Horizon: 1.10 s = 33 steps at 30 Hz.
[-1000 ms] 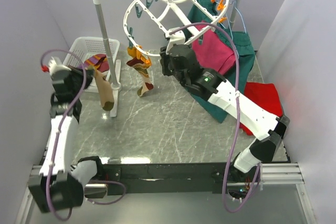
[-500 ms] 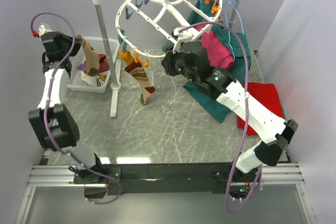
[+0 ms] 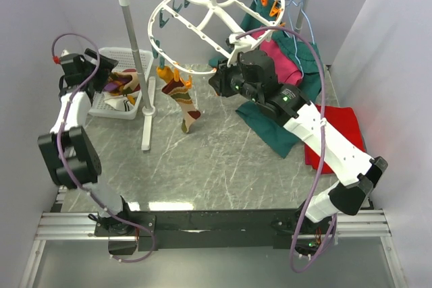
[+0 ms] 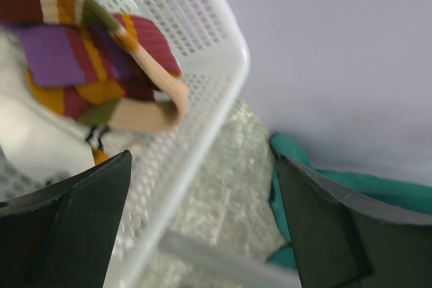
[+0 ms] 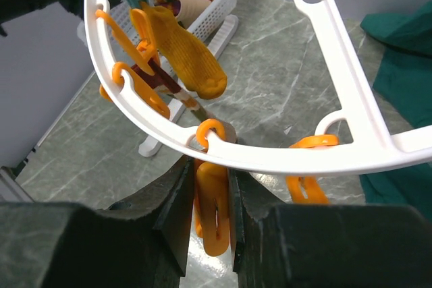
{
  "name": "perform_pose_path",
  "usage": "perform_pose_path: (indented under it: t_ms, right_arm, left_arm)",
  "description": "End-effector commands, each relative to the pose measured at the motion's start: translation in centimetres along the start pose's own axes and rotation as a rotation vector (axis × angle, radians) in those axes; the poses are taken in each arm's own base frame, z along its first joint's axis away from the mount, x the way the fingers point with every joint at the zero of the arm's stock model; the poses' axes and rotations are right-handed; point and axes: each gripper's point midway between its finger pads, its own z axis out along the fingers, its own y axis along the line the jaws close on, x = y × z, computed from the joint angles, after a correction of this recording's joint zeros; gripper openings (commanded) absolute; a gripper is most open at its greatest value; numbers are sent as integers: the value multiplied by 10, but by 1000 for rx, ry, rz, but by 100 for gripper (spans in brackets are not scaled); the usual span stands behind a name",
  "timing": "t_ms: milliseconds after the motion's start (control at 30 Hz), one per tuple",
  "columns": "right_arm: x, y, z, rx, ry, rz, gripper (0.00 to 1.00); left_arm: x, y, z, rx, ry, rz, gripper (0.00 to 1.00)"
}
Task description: Remove the socks clipped to the hanger
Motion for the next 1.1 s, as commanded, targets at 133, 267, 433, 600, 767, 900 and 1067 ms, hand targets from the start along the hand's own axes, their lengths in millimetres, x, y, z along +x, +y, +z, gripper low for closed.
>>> perform_pose_path:
  t_ms: [133, 267, 433, 600, 767, 900, 1067]
  right_arm:
    - [-19, -2, -26, -35, -57, 19, 0]
    - [-22, -1, -29, -52, -57, 23, 0]
    - [-20, 3, -33, -117, -32, 22, 0]
    - [-16, -8, -36, -128, -14, 30, 0]
    - [-14, -12, -40, -169, -6, 38, 0]
    - [-12, -12, -42, -213, 1, 50, 0]
    - [-13, -15, -43, -240, 5, 60, 0]
  left_arm:
    - [-17, -102, -138, 341, -196, 21, 89]
    - [42, -129, -177, 474, -146, 84, 84]
    - [111, -130, -208, 552, -64, 133, 81]
    - [158, -119, -236, 686, 41, 145, 84]
    - [198, -107, -249, 777, 136, 139, 88]
    - [226, -106, -262, 869, 186, 147, 88]
    - [256, -109, -280, 985, 175, 249, 87]
